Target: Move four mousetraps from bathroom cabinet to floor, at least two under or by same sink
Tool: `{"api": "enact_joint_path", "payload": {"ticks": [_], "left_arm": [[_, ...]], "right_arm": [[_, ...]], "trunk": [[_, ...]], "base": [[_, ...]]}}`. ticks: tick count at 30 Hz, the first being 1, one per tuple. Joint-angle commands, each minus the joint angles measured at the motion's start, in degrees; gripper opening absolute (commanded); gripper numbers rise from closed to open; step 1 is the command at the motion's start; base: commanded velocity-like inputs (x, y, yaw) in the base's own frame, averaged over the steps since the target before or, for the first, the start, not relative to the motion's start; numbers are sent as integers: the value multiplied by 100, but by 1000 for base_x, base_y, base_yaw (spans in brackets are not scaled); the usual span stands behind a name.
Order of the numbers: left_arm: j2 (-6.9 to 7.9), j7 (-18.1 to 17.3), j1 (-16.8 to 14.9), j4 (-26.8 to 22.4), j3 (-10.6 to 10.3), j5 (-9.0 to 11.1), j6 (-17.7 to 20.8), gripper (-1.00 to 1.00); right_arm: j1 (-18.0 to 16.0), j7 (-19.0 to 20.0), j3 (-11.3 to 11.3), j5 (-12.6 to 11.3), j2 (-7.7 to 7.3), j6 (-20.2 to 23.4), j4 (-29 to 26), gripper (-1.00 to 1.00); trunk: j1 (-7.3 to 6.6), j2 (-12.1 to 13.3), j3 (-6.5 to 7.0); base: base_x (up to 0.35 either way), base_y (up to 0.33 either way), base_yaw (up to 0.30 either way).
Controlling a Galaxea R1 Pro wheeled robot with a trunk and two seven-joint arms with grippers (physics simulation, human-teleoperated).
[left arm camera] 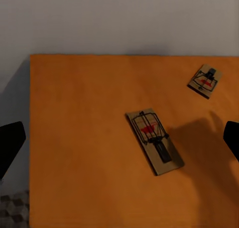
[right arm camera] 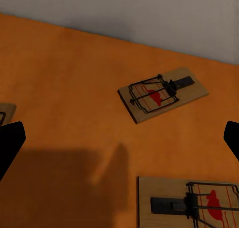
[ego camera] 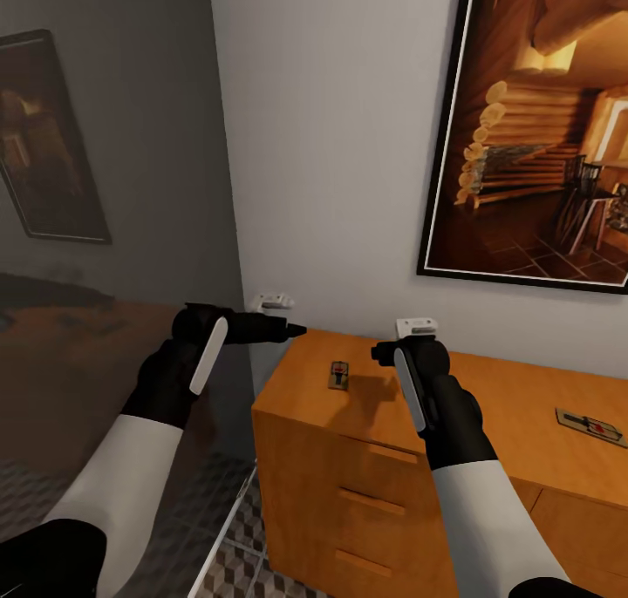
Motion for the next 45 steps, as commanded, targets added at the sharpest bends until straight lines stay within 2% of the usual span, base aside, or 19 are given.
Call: {"api": "enact_joint_path", "payload": {"ticks": [1, 15, 26, 45], "left_arm": [[-17, 18, -5, 31, 2, 33, 31, 100], [-37, 10, -5, 149, 8, 11, 26, 100], [-36, 10, -5, 152, 8, 11, 26, 100], [-36, 18, -5, 144, 8, 11, 25, 100]], "right_arm": [[-5, 4, 4, 27, 0, 31, -20, 100], [-5, 1, 7, 34, -1, 31, -413, 100], [-5, -147, -4, 41, 4, 31, -434, 100], [-5, -208, -6, 24, 4, 31, -436, 100]], "trunk": [[0, -4, -7], [0, -4, -7], [0, -4, -7], [0, -4, -7]], "base": [[0, 0, 0], [0, 0, 0], [0, 0, 4], [0, 0, 144]]}}
